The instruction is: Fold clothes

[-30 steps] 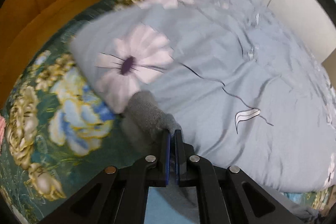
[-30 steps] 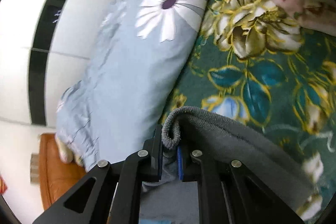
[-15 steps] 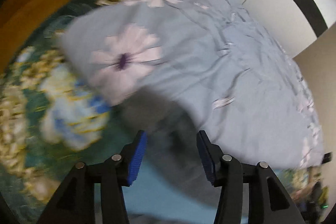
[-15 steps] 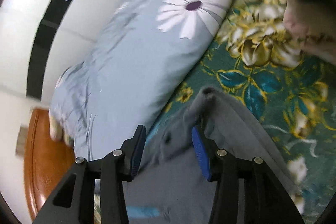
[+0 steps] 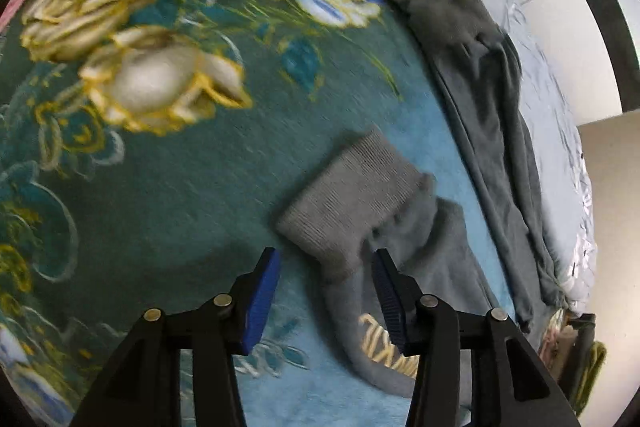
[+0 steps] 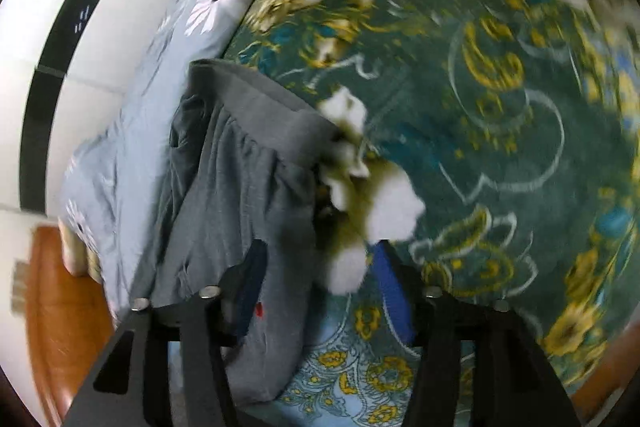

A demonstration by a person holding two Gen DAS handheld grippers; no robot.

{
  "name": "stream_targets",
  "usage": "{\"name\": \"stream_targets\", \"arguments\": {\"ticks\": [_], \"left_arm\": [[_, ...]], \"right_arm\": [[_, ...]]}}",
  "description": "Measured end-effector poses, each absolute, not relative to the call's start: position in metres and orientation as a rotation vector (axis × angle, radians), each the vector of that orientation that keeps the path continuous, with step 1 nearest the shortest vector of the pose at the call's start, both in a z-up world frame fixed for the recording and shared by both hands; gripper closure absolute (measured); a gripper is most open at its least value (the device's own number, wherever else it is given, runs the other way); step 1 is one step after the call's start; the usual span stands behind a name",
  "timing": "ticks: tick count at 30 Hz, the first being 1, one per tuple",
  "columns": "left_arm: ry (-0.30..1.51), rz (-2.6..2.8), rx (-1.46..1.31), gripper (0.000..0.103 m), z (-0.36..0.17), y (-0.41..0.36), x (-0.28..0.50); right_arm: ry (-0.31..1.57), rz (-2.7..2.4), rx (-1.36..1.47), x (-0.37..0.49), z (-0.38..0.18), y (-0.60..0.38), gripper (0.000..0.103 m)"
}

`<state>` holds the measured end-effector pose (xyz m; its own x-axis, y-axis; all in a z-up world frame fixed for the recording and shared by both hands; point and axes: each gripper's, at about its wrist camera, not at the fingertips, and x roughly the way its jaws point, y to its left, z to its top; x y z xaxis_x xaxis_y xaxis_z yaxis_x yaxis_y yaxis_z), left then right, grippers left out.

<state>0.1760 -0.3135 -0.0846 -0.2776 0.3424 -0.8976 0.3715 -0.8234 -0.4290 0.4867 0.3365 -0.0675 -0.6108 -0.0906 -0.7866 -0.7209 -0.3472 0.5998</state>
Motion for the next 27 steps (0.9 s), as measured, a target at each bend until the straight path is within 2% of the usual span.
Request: {"name": "stream_targets", "arguments": {"ticks": [6,7,9,11,13,15,16,20,27], "left_arm": [[0.917,-2.274,1.901,0.056,-0.105,-0.283,0.174],[0.894,-2.265,1.897,0.062,-0.107,-0.278,0.173],[0.844,-2.25,1.874,0.066,-0.106,-0.272,0.174],[0.868,-2.233,1.854,0.078,-0.105,-0.272,0.176],[0.892,-2.215,1.835,0.085,-0.104,-0.271,0.179],[0.92,-2.203,1.818,0.09,-0.102,-0.271,0.182],[0.926,-2.204,1.811,0.091,-0.1,-0.271,0.184],[1.002,-2.234,1.755,0.092,-0.077,-0.275,0.188],[1.129,-2.379,1.63,0.092,-0.024,-0.301,0.195]], "right_arm": [[1.55,2.049,-0.976,0.468,-0.07,0.333,0.044],[1.525,2.049,-0.989,0.461,-0.069,0.333,0.044],[1.493,2.035,-1.016,0.45,-0.072,0.336,0.044],[1.495,1.989,-1.043,0.444,-0.08,0.34,0.044],[1.525,1.943,-1.08,0.44,-0.09,0.341,0.045],[1.532,1.927,-1.112,0.435,-0.094,0.339,0.067],[1.527,1.915,-1.123,0.433,-0.094,0.339,0.093],[1.527,1.921,-1.07,0.433,-0.077,0.338,0.096],[1.57,2.126,-0.845,0.463,-0.015,0.334,0.097]]}}
